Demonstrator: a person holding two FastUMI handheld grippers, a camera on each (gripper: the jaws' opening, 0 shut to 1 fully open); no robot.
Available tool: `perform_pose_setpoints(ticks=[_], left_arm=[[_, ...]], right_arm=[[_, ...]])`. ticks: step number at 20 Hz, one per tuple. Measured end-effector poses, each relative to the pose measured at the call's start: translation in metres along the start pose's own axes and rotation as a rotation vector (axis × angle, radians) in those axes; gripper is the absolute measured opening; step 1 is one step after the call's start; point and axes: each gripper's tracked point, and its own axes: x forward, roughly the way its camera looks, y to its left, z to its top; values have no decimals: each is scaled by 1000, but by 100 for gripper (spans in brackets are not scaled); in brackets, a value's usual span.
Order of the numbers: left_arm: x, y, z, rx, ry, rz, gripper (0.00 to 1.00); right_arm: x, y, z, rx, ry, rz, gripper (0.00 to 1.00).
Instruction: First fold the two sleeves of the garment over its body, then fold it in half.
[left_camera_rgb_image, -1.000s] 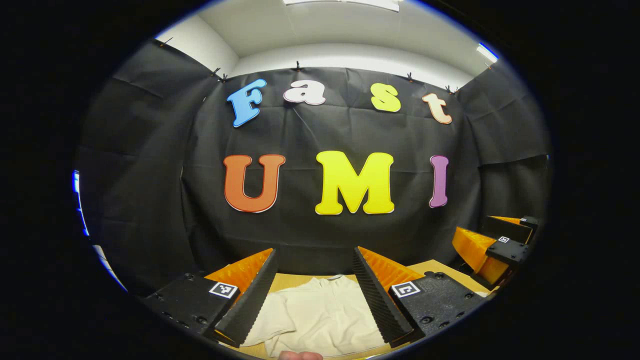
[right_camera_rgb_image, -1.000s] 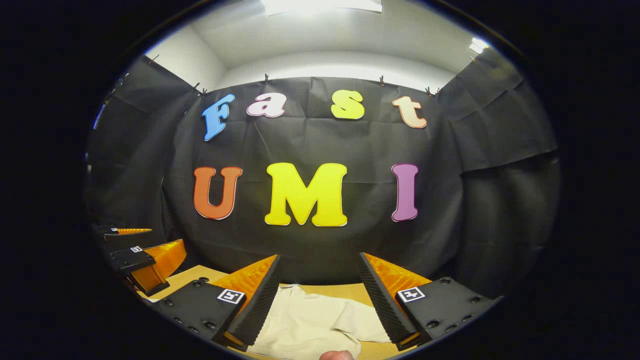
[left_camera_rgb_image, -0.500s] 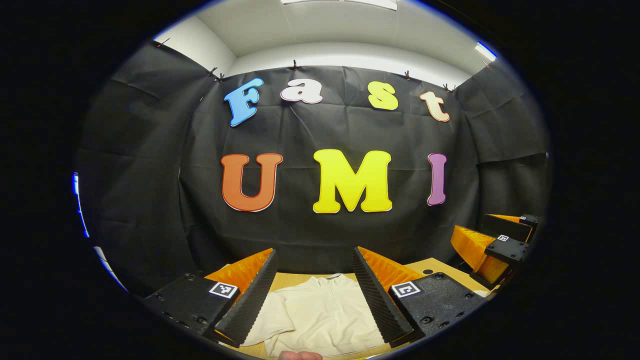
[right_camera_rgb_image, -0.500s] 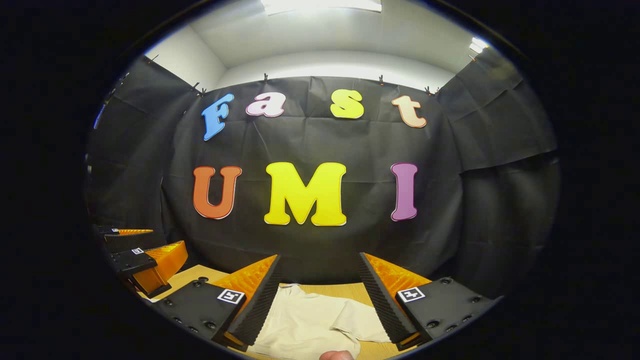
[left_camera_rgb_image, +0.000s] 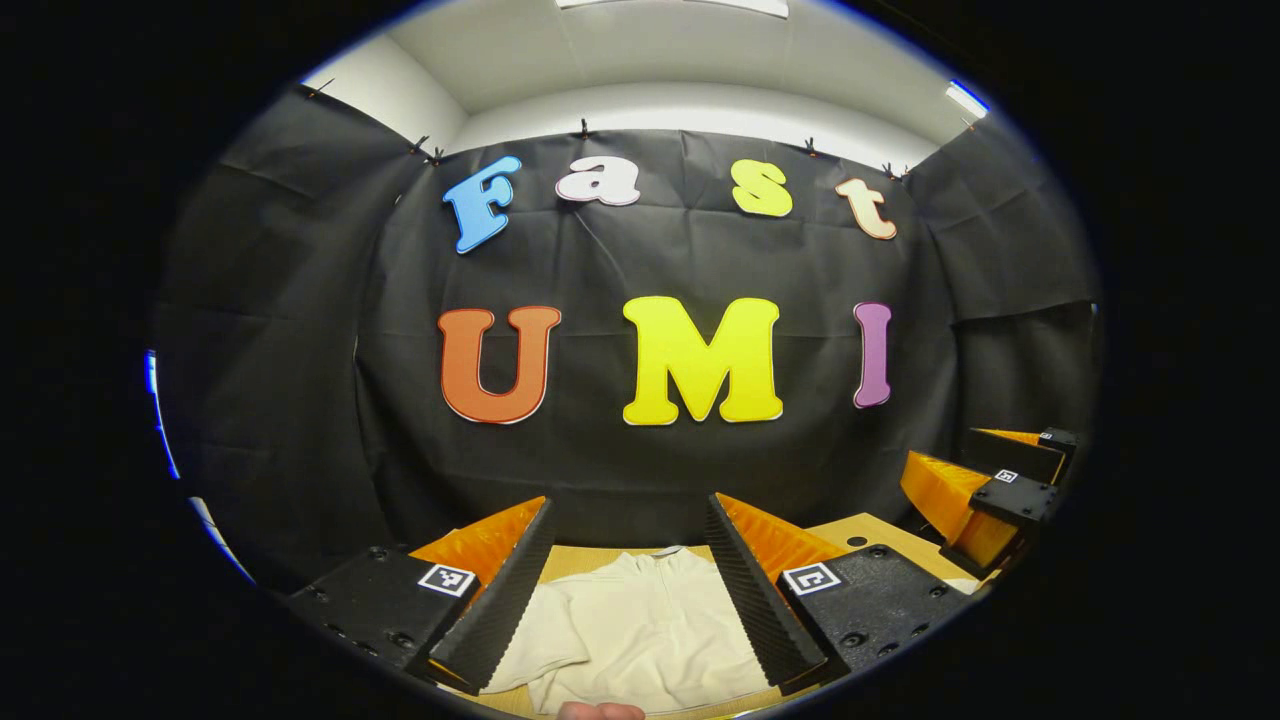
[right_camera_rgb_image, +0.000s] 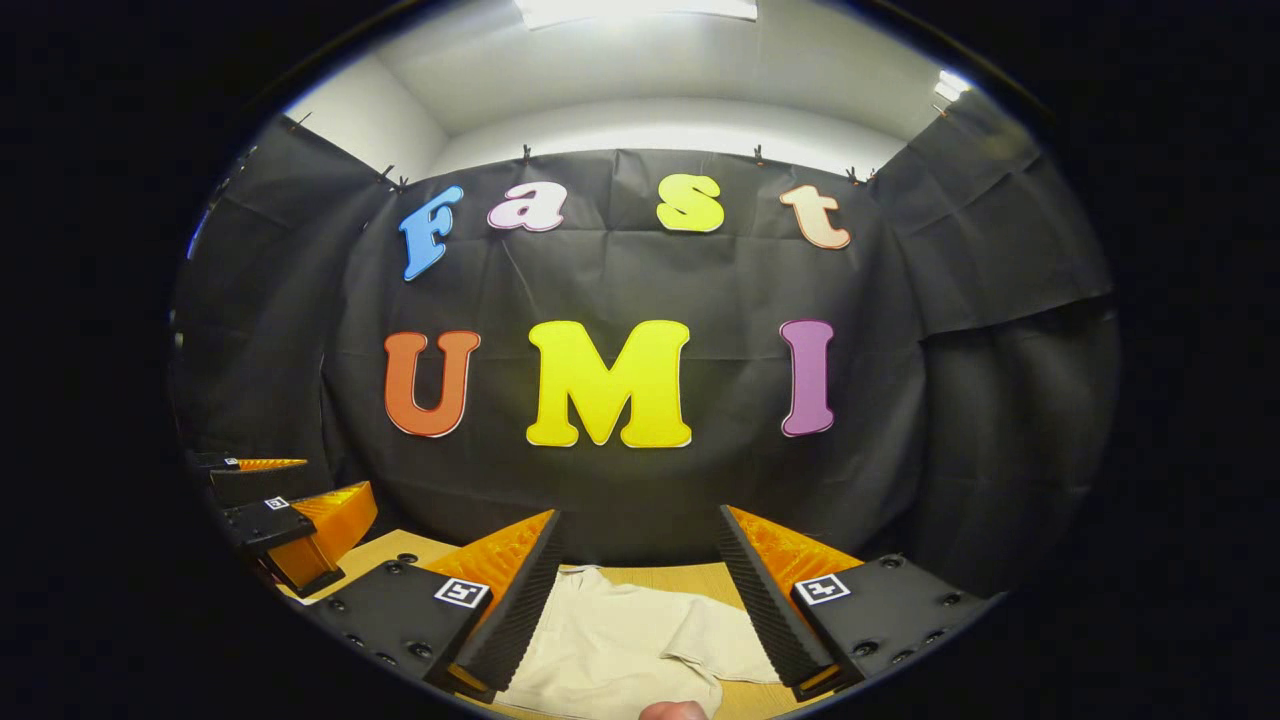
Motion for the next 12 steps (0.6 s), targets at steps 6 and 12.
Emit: perform_pose_setpoints(ticks=[6,12], left_arm=[[4,-6,-2,8,14,-12,95],[1,-17,-26,23,79,-21,96]], right_arm=[[8,-21,-6,24,36,-5,94],[3,-82,-27,-49,79,-18,95]])
